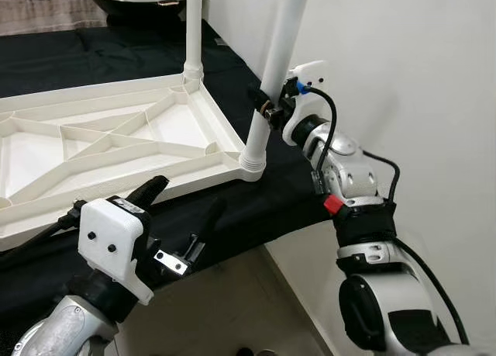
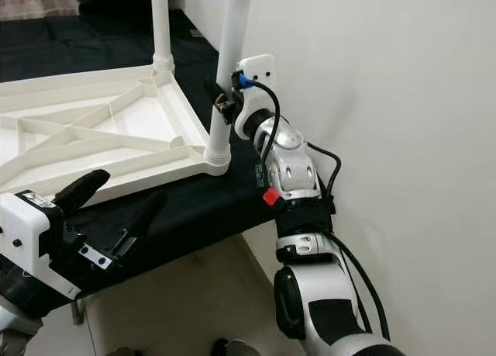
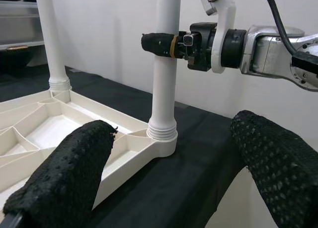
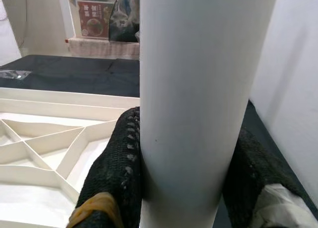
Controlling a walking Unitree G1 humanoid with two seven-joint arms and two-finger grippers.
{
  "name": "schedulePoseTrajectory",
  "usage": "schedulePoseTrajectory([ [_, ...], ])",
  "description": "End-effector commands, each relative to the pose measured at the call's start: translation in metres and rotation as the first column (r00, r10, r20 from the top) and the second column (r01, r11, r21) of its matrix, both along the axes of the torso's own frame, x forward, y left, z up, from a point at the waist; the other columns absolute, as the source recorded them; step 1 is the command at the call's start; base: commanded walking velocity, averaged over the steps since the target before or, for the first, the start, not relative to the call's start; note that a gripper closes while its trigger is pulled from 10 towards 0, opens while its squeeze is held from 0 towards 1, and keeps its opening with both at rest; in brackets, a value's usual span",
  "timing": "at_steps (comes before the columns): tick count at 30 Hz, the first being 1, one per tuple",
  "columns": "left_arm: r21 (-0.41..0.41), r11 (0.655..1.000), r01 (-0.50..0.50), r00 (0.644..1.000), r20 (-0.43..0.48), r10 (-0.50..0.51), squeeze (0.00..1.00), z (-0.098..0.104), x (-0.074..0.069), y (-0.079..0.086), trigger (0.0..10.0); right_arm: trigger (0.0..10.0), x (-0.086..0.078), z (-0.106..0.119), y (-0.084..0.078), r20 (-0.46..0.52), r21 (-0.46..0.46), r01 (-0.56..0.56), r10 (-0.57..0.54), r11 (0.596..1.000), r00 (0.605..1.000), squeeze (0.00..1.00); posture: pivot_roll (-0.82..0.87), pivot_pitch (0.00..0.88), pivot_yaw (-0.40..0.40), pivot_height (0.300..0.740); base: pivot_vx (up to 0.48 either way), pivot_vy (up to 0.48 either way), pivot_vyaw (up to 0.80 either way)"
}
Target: Building children table
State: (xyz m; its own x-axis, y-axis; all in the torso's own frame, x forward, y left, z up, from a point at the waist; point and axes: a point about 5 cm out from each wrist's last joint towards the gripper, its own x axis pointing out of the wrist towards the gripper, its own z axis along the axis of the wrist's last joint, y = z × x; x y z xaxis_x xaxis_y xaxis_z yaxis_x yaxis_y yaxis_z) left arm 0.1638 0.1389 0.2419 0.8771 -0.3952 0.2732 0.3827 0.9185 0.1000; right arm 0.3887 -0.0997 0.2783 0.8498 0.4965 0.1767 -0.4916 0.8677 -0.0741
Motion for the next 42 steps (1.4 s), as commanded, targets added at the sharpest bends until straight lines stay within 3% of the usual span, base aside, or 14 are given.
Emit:
schedulePoseTrajectory([
  [1,-0.009,1.000,0.020,1.000,-0.008,-0.020,0.00,-0.001,-0.002,-0.003,10.0,10.0,0.003,-0.011,-0.003,-0.051,-0.065,0.012,-0.016,0.998,0.999,0.00,0.12,0.222,-0.161,0.740,0.000,0.000,0.00],
  [3,-0.012,1.000,0.026,1.000,-0.012,-0.026,0.00,-0.001,-0.002,-0.004,10.0,10.0,-0.006,0.009,0.000,-0.016,-0.021,-0.083,0.083,0.996,0.996,1.00,0.12,0.227,-0.165,0.740,0.000,0.000,0.00],
  [5,-0.014,0.999,0.029,0.999,-0.014,-0.029,0.00,-0.001,-0.002,-0.005,10.0,10.0,-0.010,0.020,-0.001,0.031,-0.044,-0.172,0.173,0.984,0.984,1.00,0.12,0.226,-0.167,0.740,0.000,0.000,0.00],
  [8,-0.018,0.999,0.036,0.999,-0.016,-0.036,0.00,-0.002,-0.003,-0.006,10.0,10.0,-0.015,0.046,-0.017,0.117,-0.174,-0.415,0.437,0.893,0.892,1.00,0.12,0.232,-0.175,0.740,0.000,0.000,0.00],
  [9,-0.018,0.999,0.036,0.999,-0.016,-0.036,0.00,-0.002,-0.003,-0.006,10.0,10.0,-0.015,0.046,-0.017,0.117,-0.174,-0.415,0.437,0.893,0.892,1.00,0.12,0.232,-0.175,0.740,0.000,0.000,0.00],
  [10,-0.019,0.999,0.038,0.999,-0.016,-0.038,0.00,-0.002,-0.003,-0.007,10.0,10.0,-0.019,0.051,-0.025,0.098,-0.239,-0.558,0.591,0.795,0.801,1.00,0.12,0.236,-0.179,0.740,0.000,0.000,0.00],
  [12,-0.020,0.999,0.038,0.999,-0.015,-0.038,0.00,-0.002,-0.003,-0.007,10.0,10.0,-0.020,0.051,-0.028,0.070,-0.250,-0.604,0.636,0.757,0.769,0.98,0.13,0.239,-0.181,0.740,0.000,0.000,0.00],
  [13,-0.021,0.999,0.037,0.999,-0.014,-0.037,0.00,-0.002,-0.002,-0.007,10.0,10.0,-0.021,0.051,-0.030,0.043,-0.276,-0.642,0.677,0.715,0.735,0.00,0.12,0.239,-0.181,0.740,0.000,0.000,0.00],
  [16,-0.022,0.999,0.035,0.999,-0.013,-0.035,0.00,-0.001,-0.002,-0.007,10.0,10.0,-0.019,0.051,-0.033,0.005,-0.287,-0.678,0.709,0.677,0.705,0.00,0.13,0.246,-0.185,0.740,0.000,0.000,0.00],
  [23,-0.020,0.999,0.030,0.999,-0.015,-0.031,0.00,-0.001,-0.002,-0.006,10.0,10.0,-0.016,0.058,-0.035,0.005,-0.269,-0.698,0.726,0.664,0.688,0.00,0.14,0.252,-0.185,0.740,0.000,0.000,0.00],
  [31,-0.019,0.999,0.029,0.999,-0.025,-0.030,0.00,-0.004,-0.004,-0.006,10.0,10.0,-0.016,0.066,-0.044,0.009,-0.235,-0.768,0.792,0.596,0.611,0.00,0.15,0.274,-0.179,0.740,0.000,0.000,0.00],
  [32,-0.020,0.999,0.030,0.999,-0.028,-0.031,0.00,-0.005,-0.005,-0.006,10.0,5.8,-0.016,0.066,-0.046,0.015,-0.223,-0.774,0.796,0.593,0.606,0.00,0.16,0.276,-0.178,0.740,0.000,0.000,0.00],
  [33,-0.020,0.999,0.031,0.999,-0.032,-0.031,0.00,-0.005,-0.006,-0.006,10.0,0.0,-0.016,0.067,-0.047,0.023,-0.208,-0.785,0.805,0.584,0.593,0.00,0.16,0.277,-0.177,0.740,0.000,0.000,0.00],
  [42,-0.017,1.000,0.010,0.999,-0.040,-0.011,0.00,-0.010,-0.010,-0.003,10.0,0.0,-0.017,0.067,-0.048,0.010,-0.209,-0.815,0.834,0.541,0.551,0.00,0.18,0.268,-0.185,0.740,0.000,0.000,0.00],
])
